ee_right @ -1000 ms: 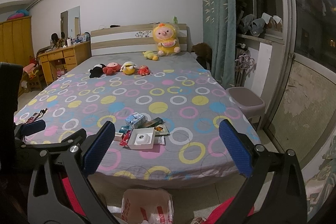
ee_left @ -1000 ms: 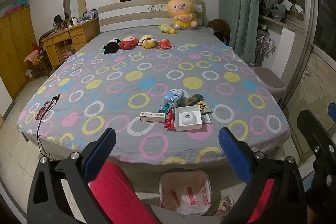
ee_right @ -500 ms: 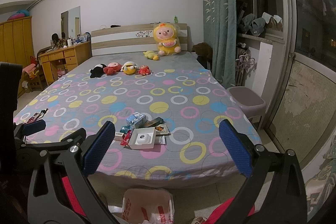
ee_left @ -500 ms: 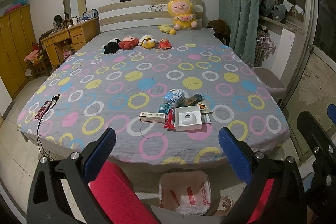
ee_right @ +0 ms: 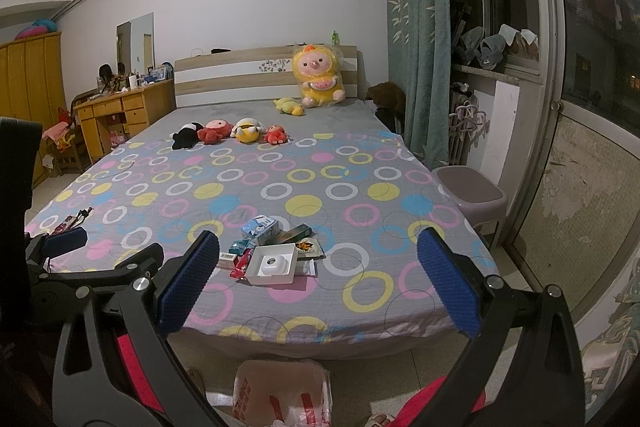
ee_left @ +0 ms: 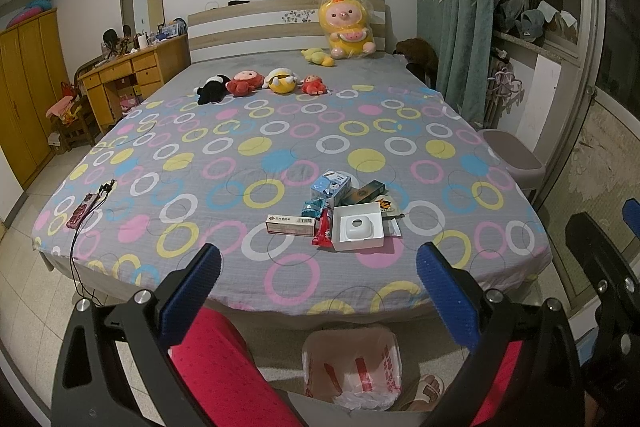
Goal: Collect trash
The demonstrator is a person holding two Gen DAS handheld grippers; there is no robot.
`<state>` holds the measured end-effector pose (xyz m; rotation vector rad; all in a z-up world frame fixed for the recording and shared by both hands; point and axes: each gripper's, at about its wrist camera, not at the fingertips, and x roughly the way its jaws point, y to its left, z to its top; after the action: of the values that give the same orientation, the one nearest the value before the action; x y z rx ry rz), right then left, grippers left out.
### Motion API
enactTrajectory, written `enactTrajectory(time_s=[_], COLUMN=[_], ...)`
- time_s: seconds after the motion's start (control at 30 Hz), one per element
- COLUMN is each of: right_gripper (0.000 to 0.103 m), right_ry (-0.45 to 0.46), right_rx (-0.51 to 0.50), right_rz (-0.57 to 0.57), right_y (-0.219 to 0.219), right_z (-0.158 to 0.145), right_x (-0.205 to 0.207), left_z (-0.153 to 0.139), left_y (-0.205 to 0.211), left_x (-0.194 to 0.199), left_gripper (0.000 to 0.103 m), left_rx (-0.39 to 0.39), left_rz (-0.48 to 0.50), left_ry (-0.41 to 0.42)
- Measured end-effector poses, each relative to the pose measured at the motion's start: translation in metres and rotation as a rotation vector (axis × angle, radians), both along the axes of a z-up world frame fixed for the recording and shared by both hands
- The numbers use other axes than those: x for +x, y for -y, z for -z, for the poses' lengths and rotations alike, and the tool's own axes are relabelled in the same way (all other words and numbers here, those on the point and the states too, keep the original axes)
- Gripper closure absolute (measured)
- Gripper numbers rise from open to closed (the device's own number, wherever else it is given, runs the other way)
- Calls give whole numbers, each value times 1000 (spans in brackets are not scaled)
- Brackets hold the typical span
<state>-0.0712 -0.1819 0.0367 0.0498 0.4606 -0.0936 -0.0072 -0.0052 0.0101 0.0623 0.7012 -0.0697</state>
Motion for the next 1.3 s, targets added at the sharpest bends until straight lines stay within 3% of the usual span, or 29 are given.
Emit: enactTrajectory(time_s=[0.67,0.8,0.93,1.03,1.13,1.3], right_gripper=[6,6,6,6,6,6], right_ry=[3,15,11,-15,-67,-137], right_rx=[-2,0,30,17,-17,-88], right_rz=[-17,-73,-173,-212,-271,-352], right_y=[-15,-15,-9,-3,-3,-3], right_z=[2,9,19,23,29,35], right_x=[-1,2,12,26,46,78], left_z=[1,9,16,23,28,37], left_y=[1,-4,-19,-30,-45,-66], left_x=[2,11,18,36,52,81], left_gripper=[7,7,7,7,7,7], left_rx=[-2,-15,-63,-44,-26,85], left_rz=[0,32,102,129,162,249], left_ry=[-8,-68,-75,-147,-153,-179])
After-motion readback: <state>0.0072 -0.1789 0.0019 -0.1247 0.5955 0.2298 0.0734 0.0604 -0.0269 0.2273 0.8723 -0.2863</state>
